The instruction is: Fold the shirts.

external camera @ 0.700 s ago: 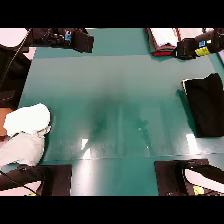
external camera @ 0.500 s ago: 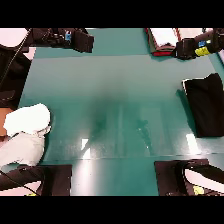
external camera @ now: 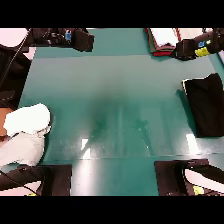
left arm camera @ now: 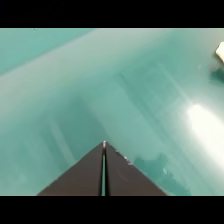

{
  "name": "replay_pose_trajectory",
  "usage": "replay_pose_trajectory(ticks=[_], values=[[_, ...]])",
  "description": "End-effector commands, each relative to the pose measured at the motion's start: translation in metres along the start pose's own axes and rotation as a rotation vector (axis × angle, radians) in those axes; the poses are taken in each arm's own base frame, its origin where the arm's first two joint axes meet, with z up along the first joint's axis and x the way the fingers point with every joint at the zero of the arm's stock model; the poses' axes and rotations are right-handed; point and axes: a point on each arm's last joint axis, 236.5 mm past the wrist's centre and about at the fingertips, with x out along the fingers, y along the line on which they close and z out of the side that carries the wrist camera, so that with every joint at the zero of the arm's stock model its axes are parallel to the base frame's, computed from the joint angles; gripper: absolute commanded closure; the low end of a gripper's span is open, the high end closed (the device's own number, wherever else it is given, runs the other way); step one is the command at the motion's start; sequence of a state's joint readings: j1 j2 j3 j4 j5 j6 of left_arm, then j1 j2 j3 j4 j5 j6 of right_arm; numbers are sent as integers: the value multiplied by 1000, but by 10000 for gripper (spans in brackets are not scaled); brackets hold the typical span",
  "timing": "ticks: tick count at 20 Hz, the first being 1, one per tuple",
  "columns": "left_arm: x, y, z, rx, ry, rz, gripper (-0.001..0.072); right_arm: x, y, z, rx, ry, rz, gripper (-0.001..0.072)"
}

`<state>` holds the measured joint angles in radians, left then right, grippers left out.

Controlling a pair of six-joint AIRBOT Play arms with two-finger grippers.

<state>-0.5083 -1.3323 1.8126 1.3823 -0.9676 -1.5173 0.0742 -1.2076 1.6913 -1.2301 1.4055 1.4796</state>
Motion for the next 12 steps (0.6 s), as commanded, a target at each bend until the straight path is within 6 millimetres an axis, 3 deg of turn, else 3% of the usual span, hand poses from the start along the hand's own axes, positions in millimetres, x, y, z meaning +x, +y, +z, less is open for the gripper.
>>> replay_pose_trajectory(ticks=[1, 5, 7, 9, 10, 11, 12], values=[[-14, 24, -3, 12, 22, 65, 685, 0, 1, -6, 0, 25, 2, 695], [-96, 132, -82, -93, 300, 340, 685, 0, 1, -6, 0, 27, 2, 695], [-137, 183, -146, -192, 432, 494, 685, 0, 1, -6, 0, 27, 3, 695], [-164, 215, -222, -297, 589, 598, 681, 0, 1, -6, -1, 27, 3, 695], [-171, 227, -263, -357, 669, 630, 443, 0, 1, -6, 0, 27, 3, 695], [-174, 236, -301, -418, 726, 649, 20, 0, 1, -6, 0, 28, 3, 695], [-173, 244, -330, -471, 750, 669, 11, 0, 1, -6, 0, 28, 3, 695]])
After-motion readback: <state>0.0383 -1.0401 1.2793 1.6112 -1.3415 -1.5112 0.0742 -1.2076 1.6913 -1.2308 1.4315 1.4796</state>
